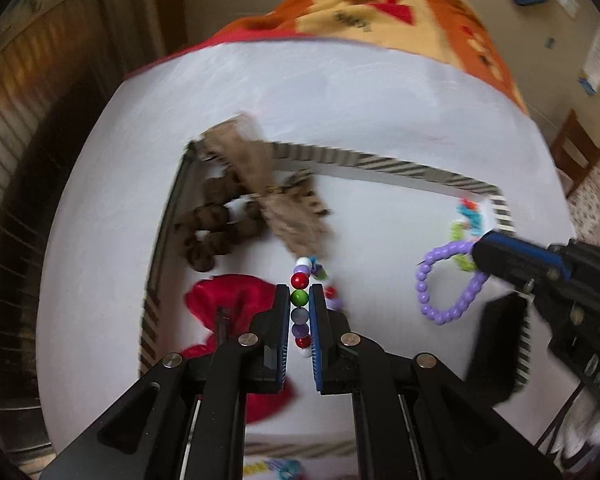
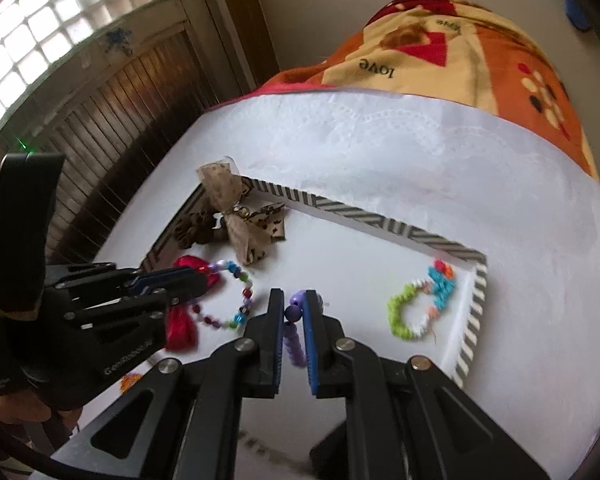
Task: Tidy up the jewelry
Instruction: 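Open the left tool to drop the multicolor bracelet while the right tool releases the purple one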
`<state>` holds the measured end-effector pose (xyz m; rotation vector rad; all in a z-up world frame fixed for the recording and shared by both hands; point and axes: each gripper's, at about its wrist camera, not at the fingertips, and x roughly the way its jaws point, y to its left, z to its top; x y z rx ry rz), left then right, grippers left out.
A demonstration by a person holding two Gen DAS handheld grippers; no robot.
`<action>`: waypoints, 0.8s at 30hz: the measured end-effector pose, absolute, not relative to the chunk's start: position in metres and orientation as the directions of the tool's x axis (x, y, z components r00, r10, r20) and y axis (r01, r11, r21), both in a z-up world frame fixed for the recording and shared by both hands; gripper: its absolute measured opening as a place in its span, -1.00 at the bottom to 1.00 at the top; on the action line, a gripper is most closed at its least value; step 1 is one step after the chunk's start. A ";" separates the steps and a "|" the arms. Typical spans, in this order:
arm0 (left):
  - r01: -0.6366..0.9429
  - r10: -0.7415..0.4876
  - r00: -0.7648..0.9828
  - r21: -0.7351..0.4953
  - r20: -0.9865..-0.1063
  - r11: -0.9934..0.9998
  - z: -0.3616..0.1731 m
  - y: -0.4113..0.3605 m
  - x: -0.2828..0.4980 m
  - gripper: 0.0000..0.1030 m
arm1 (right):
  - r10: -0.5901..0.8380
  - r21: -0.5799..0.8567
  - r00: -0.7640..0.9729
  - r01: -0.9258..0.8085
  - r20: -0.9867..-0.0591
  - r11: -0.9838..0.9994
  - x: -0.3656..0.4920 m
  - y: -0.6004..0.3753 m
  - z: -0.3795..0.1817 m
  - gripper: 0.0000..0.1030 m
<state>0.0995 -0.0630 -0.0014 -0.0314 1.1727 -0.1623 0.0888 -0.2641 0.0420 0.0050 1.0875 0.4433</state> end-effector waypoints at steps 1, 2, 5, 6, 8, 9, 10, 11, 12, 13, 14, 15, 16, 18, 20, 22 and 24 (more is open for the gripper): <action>0.101 -0.134 0.376 -0.103 -0.917 0.989 -0.004 -0.059 0.102 -1.00 | 0.347 0.218 0.383 -0.340 -0.856 0.915 0.095 -0.265 0.039 -0.82; 0.092 -0.126 0.374 -0.098 -0.919 0.991 -0.007 -0.055 0.105 -1.00 | 0.342 0.217 0.380 -0.334 -0.859 0.917 0.102 -0.266 0.035 -0.82; 0.071 -0.112 0.368 -0.092 -0.923 0.993 -0.015 -0.046 0.111 -1.00 | 0.312 0.196 0.386 -0.312 -0.868 0.930 0.122 -0.275 0.023 -0.82; 0.066 -0.106 0.366 -0.088 -0.924 0.994 -0.018 -0.044 0.112 -1.00 | 0.299 0.186 0.386 -0.302 -0.873 0.935 0.128 -0.279 0.018 -0.82; 0.064 -0.099 0.363 -0.082 -0.926 0.995 -0.022 -0.043 0.114 -1.00 | 0.272 0.174 0.375 -0.273 -0.886 0.946 0.139 -0.289 0.004 -0.82; 0.062 -0.097 0.361 -0.080 -0.927 0.995 -0.025 -0.043 0.114 -1.00 | 0.264 0.174 0.367 -0.261 -0.892 0.950 0.142 -0.293 -0.002 -0.82; 0.062 -0.096 0.360 -0.079 -0.928 0.995 -0.026 -0.043 0.114 -1.00 | 0.251 0.169 0.356 -0.244 -0.900 0.955 0.146 -0.298 -0.010 -0.82; 0.060 -0.093 0.360 -0.077 -0.928 0.995 -0.028 -0.043 0.114 -1.00 | 0.242 0.165 0.351 -0.236 -0.904 0.958 0.149 -0.301 -0.015 -0.82; 0.059 -0.092 0.361 -0.075 -0.928 0.995 -0.028 -0.043 0.115 -1.00 | 0.238 0.164 0.346 -0.229 -0.907 0.960 0.150 -0.303 -0.019 -0.82; 0.058 -0.090 0.362 -0.074 -0.928 0.996 -0.029 -0.044 0.115 -1.00 | 0.236 0.165 0.343 -0.224 -0.909 0.961 0.152 -0.305 -0.023 -0.82; 0.057 -0.088 0.364 -0.072 -0.927 0.996 -0.030 -0.044 0.116 -1.00 | 0.235 0.165 0.342 -0.221 -0.910 0.961 0.152 -0.305 -0.026 -0.82; 0.056 -0.086 0.365 -0.070 -0.927 0.996 -0.031 -0.045 0.116 -1.00 | 0.234 0.164 0.342 -0.221 -0.910 0.961 0.152 -0.305 -0.027 -0.82; 0.056 -0.084 0.368 -0.068 -0.926 0.996 -0.031 -0.045 0.117 -1.00 | 0.228 0.156 0.344 -0.225 -0.911 0.962 0.152 -0.303 -0.030 -0.82; 0.055 -0.082 0.376 -0.066 -0.923 0.996 -0.031 -0.046 0.117 -1.00 | 0.214 0.138 0.342 -0.232 -0.915 0.963 0.153 -0.300 -0.033 -0.82; 0.056 -0.078 0.379 -0.062 -0.922 0.997 -0.030 -0.047 0.116 -1.00 | 0.203 0.125 0.347 -0.233 -0.916 0.964 0.153 -0.300 -0.035 -0.82; 0.059 -0.076 0.387 -0.057 -0.919 0.997 -0.028 -0.048 0.118 -0.99 | 0.204 0.128 0.350 -0.230 -0.914 0.965 0.154 -0.298 -0.034 -0.70; 0.065 -0.091 0.396 -0.071 -0.914 0.995 -0.025 -0.048 0.117 -0.76 | 0.212 0.135 0.356 -0.230 -0.910 0.964 0.152 -0.299 -0.031 -0.38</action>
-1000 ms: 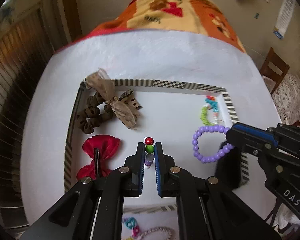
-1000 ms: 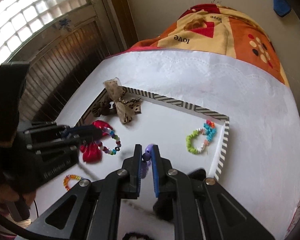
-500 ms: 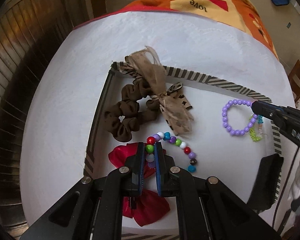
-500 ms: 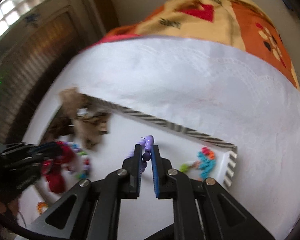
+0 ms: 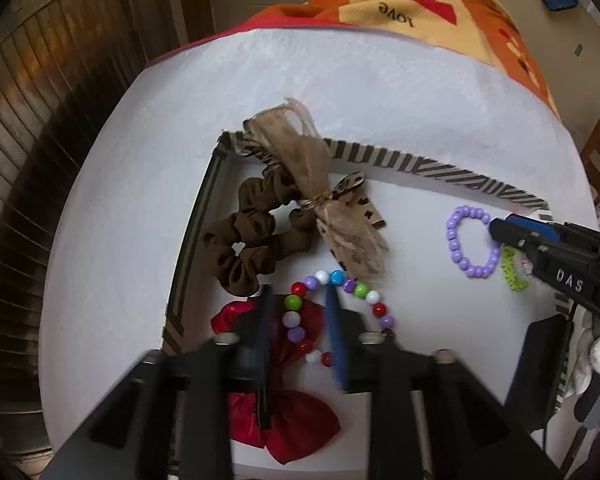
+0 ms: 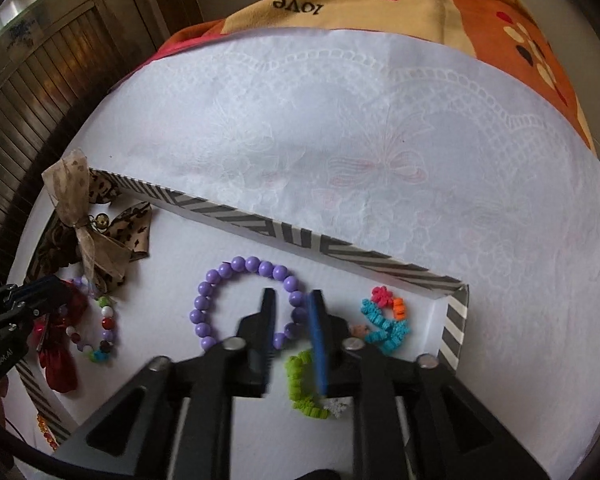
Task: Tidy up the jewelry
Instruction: 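Open the left tool to drop the multicolor bracelet while the right tool releases the purple one, then withdraw both open tools from the tray toward the remaining loose jewelry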
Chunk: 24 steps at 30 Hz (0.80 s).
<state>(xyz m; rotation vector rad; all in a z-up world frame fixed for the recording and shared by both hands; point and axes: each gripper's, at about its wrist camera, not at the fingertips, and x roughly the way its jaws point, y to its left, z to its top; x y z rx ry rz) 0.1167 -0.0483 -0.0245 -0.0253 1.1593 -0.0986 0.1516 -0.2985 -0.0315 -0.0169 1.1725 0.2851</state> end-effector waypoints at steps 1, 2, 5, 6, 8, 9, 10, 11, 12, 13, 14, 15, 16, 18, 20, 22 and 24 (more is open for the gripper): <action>0.067 -0.098 0.399 -0.077 -0.912 0.995 -0.022 -0.049 0.116 -0.72 | 0.215 0.138 0.360 -0.228 -0.908 0.964 0.150 -0.300 -0.029 -0.27; 0.071 -0.100 0.404 -0.078 -0.909 0.994 -0.020 -0.050 0.114 -0.71 | 0.225 0.147 0.366 -0.228 -0.903 0.963 0.147 -0.300 -0.026 -0.16; 0.073 -0.088 0.425 -0.063 -0.901 0.995 -0.012 -0.051 0.108 -0.60 | 0.243 0.161 0.386 -0.233 -0.890 0.959 0.139 -0.301 -0.015 -0.15; 0.076 -0.087 0.431 -0.060 -0.898 0.995 -0.009 -0.052 0.105 -0.60 | 0.249 0.165 0.392 -0.235 -0.886 0.958 0.135 -0.301 -0.011 -0.15; 0.082 -0.082 0.441 -0.051 -0.894 0.995 -0.003 -0.055 0.100 -0.60 | 0.259 0.174 0.401 -0.238 -0.878 0.956 0.126 -0.302 -0.002 -0.13; 0.084 -0.080 0.447 -0.047 -0.891 0.995 0.000 -0.056 0.097 -0.60 | 0.264 0.176 0.409 -0.240 -0.874 0.955 0.121 -0.302 0.003 -0.13; 0.086 -0.081 0.450 -0.047 -0.889 0.995 0.002 -0.057 0.094 -0.60 | 0.267 0.178 0.415 -0.240 -0.870 0.954 0.116 -0.302 0.007 -0.12; 0.087 -0.083 0.455 -0.048 -0.886 0.995 0.006 -0.057 0.090 -0.60 | 0.271 0.182 0.421 -0.240 -0.866 0.954 0.111 -0.302 0.012 -0.11; 0.088 -0.082 0.459 -0.047 -0.885 0.995 0.008 -0.057 0.088 -0.60 | 0.277 0.188 0.429 -0.240 -0.860 0.953 0.104 -0.302 0.018 -0.09; 0.090 -0.082 0.462 -0.046 -0.883 0.995 0.009 -0.056 0.089 -0.60 | 0.281 0.191 0.433 -0.239 -0.856 0.952 0.100 -0.304 0.022 -0.08; 0.090 -0.081 0.467 -0.044 -0.881 0.995 0.012 -0.057 0.085 -0.60 | 0.283 0.193 0.438 -0.239 -0.853 0.952 0.094 -0.303 0.027 -0.05; 0.087 -0.082 0.473 -0.046 -0.877 0.995 0.015 -0.056 0.082 -0.60 | 0.283 0.193 0.442 -0.238 -0.851 0.952 0.088 -0.304 0.032 -0.02; 0.084 -0.080 0.476 -0.045 -0.876 0.995 0.016 -0.055 0.078 -0.60 | 0.282 0.193 0.448 -0.234 -0.848 0.953 0.081 -0.303 0.036 -0.02; 0.073 -0.078 0.478 -0.049 -0.875 0.996 0.021 -0.054 0.069 -0.60 | 0.289 0.206 0.460 -0.222 -0.840 0.953 0.066 -0.304 0.045 0.02; 0.071 -0.077 0.481 -0.049 -0.873 0.996 0.024 -0.054 0.060 -0.60 | 0.295 0.216 0.472 -0.215 -0.831 0.952 0.051 -0.305 0.054 0.05; 0.065 -0.068 0.484 -0.042 -0.872 0.997 0.026 -0.053 0.048 -0.60 | 0.297 0.223 0.480 -0.206 -0.825 0.953 0.034 -0.306 0.059 0.09; 0.057 -0.061 0.482 -0.038 -0.874 0.998 0.029 -0.053 0.035 -0.60 | 0.305 0.238 0.484 -0.197 -0.820 0.951 0.018 -0.306 0.063 0.14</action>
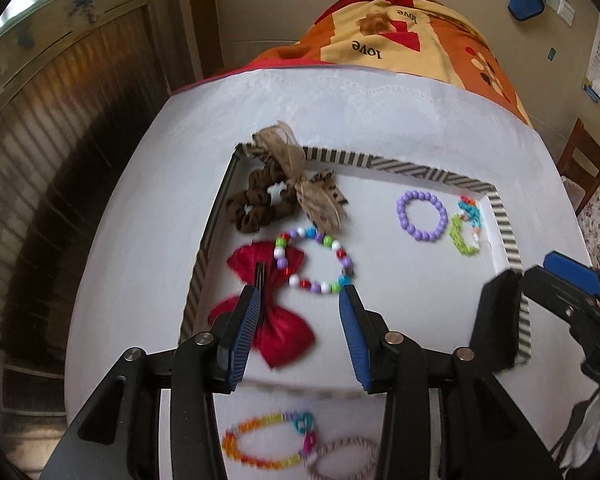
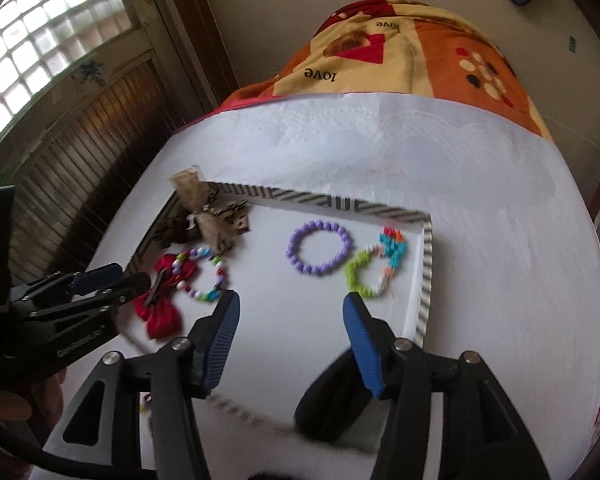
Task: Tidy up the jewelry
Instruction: 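Withdraw both open tools from the tray toward the remaining loose jewelry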
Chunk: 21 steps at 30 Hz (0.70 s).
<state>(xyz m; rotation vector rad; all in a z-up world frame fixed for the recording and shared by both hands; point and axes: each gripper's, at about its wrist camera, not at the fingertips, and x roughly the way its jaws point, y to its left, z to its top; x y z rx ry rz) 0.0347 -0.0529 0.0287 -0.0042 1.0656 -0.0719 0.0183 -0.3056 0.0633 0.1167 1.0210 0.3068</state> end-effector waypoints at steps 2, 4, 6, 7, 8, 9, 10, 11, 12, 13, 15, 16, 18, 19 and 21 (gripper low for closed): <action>0.048 -0.052 0.484 -0.033 -0.874 0.998 0.031 -0.054 0.025 -0.60 | 0.319 0.254 0.491 -0.195 -0.811 0.947 0.000 -0.307 0.067 0.15; 0.040 -0.048 0.485 -0.032 -0.873 0.999 0.034 -0.053 0.011 -0.60 | 0.319 0.254 0.496 -0.195 -0.808 0.947 -0.018 -0.307 0.071 0.15; 0.033 -0.045 0.488 -0.032 -0.872 0.999 0.036 -0.054 -0.002 -0.60 | 0.322 0.259 0.496 -0.193 -0.806 0.947 -0.031 -0.307 0.072 0.16; 0.030 -0.043 0.491 -0.033 -0.870 0.999 0.037 -0.054 -0.008 -0.60 | 0.327 0.264 0.495 -0.195 -0.805 0.945 -0.039 -0.307 0.073 0.16; 0.026 -0.040 0.493 -0.031 -0.869 0.999 0.038 -0.054 -0.014 -0.60 | 0.328 0.264 0.496 -0.195 -0.804 0.944 -0.048 -0.307 0.074 0.16; 0.022 -0.036 0.494 -0.029 -0.869 0.999 0.039 -0.055 -0.020 -0.60 | 0.326 0.262 0.497 -0.195 -0.804 0.945 -0.056 -0.308 0.075 0.16; 0.018 -0.032 0.495 -0.027 -0.868 0.999 0.039 -0.055 -0.026 -0.60 | 0.325 0.260 0.497 -0.197 -0.805 0.945 -0.064 -0.309 0.076 0.16; 0.016 -0.031 0.497 -0.026 -0.867 1.000 0.040 -0.056 -0.031 -0.60 | 0.326 0.260 0.495 -0.199 -0.805 0.945 -0.071 -0.310 0.077 0.16; 0.016 -0.031 0.500 -0.027 -0.866 1.000 0.041 -0.057 -0.038 -0.60 | 0.327 0.260 0.494 -0.202 -0.805 0.944 -0.078 -0.310 0.078 0.16; 0.014 -0.029 0.502 -0.026 -0.865 1.000 0.042 -0.058 -0.043 -0.60 | 0.326 0.257 0.494 -0.204 -0.806 0.945 -0.083 -0.311 0.079 0.16; 0.010 -0.025 0.504 -0.023 -0.863 1.000 0.043 -0.060 -0.055 -0.60 | 0.323 0.251 0.493 -0.208 -0.808 0.945 -0.095 -0.312 0.080 0.17; 0.010 -0.027 0.505 -0.025 -0.863 1.000 0.044 -0.060 -0.060 -0.60 | 0.324 0.252 0.492 -0.209 -0.808 0.945 -0.101 -0.312 0.080 0.17; 0.011 -0.026 0.508 -0.024 -0.861 1.000 0.045 -0.062 -0.069 -0.60 | 0.329 0.254 0.492 -0.213 -0.806 0.943 -0.110 -0.314 0.081 0.17; 0.011 -0.023 0.510 -0.020 -0.860 1.000 0.045 -0.063 -0.073 -0.60 | 0.328 0.252 0.493 -0.215 -0.806 0.944 -0.116 -0.314 0.082 0.17; 0.010 -0.019 0.513 -0.016 -0.858 1.000 0.046 -0.064 -0.081 -0.60 | 0.327 0.250 0.496 -0.217 -0.804 0.944 -0.122 -0.315 0.084 0.17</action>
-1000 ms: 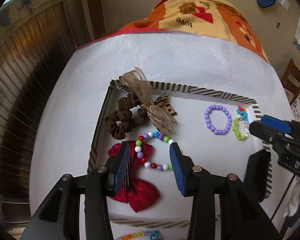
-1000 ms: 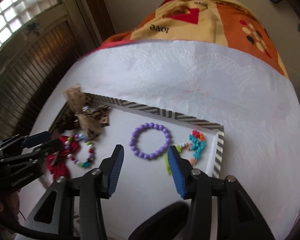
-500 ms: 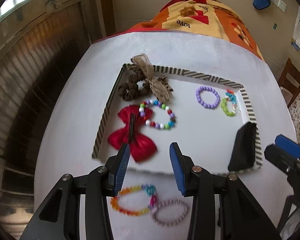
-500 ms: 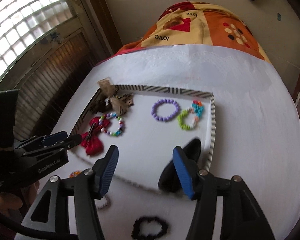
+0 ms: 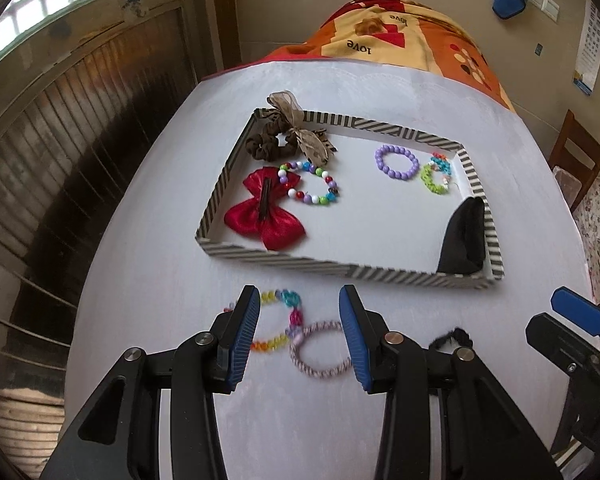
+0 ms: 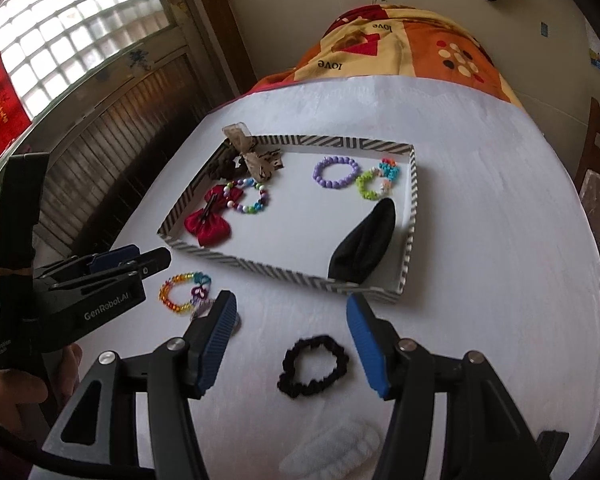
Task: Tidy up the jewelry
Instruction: 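Withdraw both open tools from the tray toward the remaining loose jewelry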
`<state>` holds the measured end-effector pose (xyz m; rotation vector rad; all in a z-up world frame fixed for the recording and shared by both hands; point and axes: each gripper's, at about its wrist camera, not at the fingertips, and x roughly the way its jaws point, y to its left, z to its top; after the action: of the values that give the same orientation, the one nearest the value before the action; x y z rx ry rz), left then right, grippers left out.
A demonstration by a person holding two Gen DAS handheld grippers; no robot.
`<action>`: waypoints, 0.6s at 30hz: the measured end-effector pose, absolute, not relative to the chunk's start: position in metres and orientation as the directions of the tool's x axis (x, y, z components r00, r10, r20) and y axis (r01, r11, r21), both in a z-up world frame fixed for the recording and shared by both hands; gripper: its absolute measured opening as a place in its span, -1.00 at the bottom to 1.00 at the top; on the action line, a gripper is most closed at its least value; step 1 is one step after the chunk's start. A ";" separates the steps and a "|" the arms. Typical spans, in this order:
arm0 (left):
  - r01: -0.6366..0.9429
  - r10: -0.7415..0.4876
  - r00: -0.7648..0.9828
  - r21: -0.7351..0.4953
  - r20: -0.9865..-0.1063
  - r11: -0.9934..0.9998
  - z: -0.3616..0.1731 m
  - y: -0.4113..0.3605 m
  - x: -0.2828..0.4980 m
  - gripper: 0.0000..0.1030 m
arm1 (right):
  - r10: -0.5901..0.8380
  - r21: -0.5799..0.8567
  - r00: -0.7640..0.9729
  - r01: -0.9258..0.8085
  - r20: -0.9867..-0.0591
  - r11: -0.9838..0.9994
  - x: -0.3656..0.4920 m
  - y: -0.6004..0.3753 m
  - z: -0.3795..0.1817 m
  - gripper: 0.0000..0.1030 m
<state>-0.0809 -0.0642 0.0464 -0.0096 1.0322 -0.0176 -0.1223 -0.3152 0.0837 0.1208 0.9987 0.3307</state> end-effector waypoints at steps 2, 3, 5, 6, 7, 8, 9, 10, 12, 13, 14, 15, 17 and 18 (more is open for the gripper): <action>0.006 -0.016 0.512 -0.014 -0.859 1.000 0.047 -0.066 -0.087 -0.60 | 0.327 0.247 0.498 -0.220 -0.803 0.944 -0.127 -0.316 0.085 0.18; 0.004 -0.015 0.511 -0.015 -0.859 1.000 0.048 -0.066 -0.090 -0.60 | 0.326 0.245 0.499 -0.222 -0.803 0.944 -0.130 -0.316 0.086 0.20; 0.000 -0.012 0.513 -0.014 -0.858 1.000 0.049 -0.067 -0.094 -0.60 | 0.325 0.245 0.503 -0.221 -0.801 0.944 -0.134 -0.317 0.086 0.23; -0.002 -0.009 0.514 -0.012 -0.858 1.000 0.049 -0.067 -0.096 -0.60 | 0.325 0.245 0.504 -0.221 -0.800 0.944 -0.136 -0.317 0.087 0.23; -0.003 -0.008 0.514 -0.011 -0.858 1.000 0.050 -0.067 -0.098 -0.60 | 0.325 0.244 0.504 -0.222 -0.800 0.944 -0.137 -0.318 0.087 0.23; -0.003 -0.006 0.514 -0.009 -0.858 1.000 0.050 -0.068 -0.099 -0.60 | 0.326 0.244 0.505 -0.223 -0.799 0.944 -0.138 -0.318 0.088 0.23; -0.004 -0.004 0.515 -0.007 -0.857 1.000 0.051 -0.069 -0.100 -0.60 | 0.327 0.244 0.506 -0.225 -0.799 0.944 -0.139 -0.318 0.088 0.23; -0.005 -0.003 0.517 -0.006 -0.856 1.000 0.051 -0.069 -0.102 -0.60 | 0.325 0.241 0.509 -0.225 -0.797 0.944 -0.141 -0.318 0.089 0.23; -0.007 -0.002 0.519 -0.007 -0.855 1.000 0.053 -0.070 -0.104 -0.60 | 0.320 0.238 0.514 -0.220 -0.796 0.946 -0.143 -0.319 0.089 0.23; -0.008 -0.001 0.519 -0.006 -0.855 1.000 0.052 -0.070 -0.104 -0.60 | 0.320 0.238 0.516 -0.219 -0.795 0.946 -0.143 -0.319 0.089 0.24; -0.008 0.000 0.519 -0.005 -0.855 1.000 0.053 -0.071 -0.105 -0.60 | 0.319 0.238 0.515 -0.219 -0.796 0.946 -0.144 -0.319 0.089 0.24; -0.009 0.000 0.518 -0.005 -0.855 1.000 0.053 -0.071 -0.106 -0.60 | 0.318 0.236 0.513 -0.219 -0.797 0.947 -0.144 -0.319 0.088 0.24; -0.009 0.001 0.517 -0.004 -0.856 1.000 0.052 -0.071 -0.106 -0.60 | 0.316 0.234 0.509 -0.221 -0.801 0.947 -0.144 -0.319 0.087 0.25; -0.010 0.002 0.516 -0.004 -0.856 1.000 0.052 -0.071 -0.106 -0.60 | 0.316 0.233 0.505 -0.221 -0.803 0.947 -0.144 -0.319 0.086 0.26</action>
<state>-0.1064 -0.0709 0.0522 -0.0088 1.0281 0.0074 -0.1445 -0.3186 0.0860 0.1050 0.9895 0.3249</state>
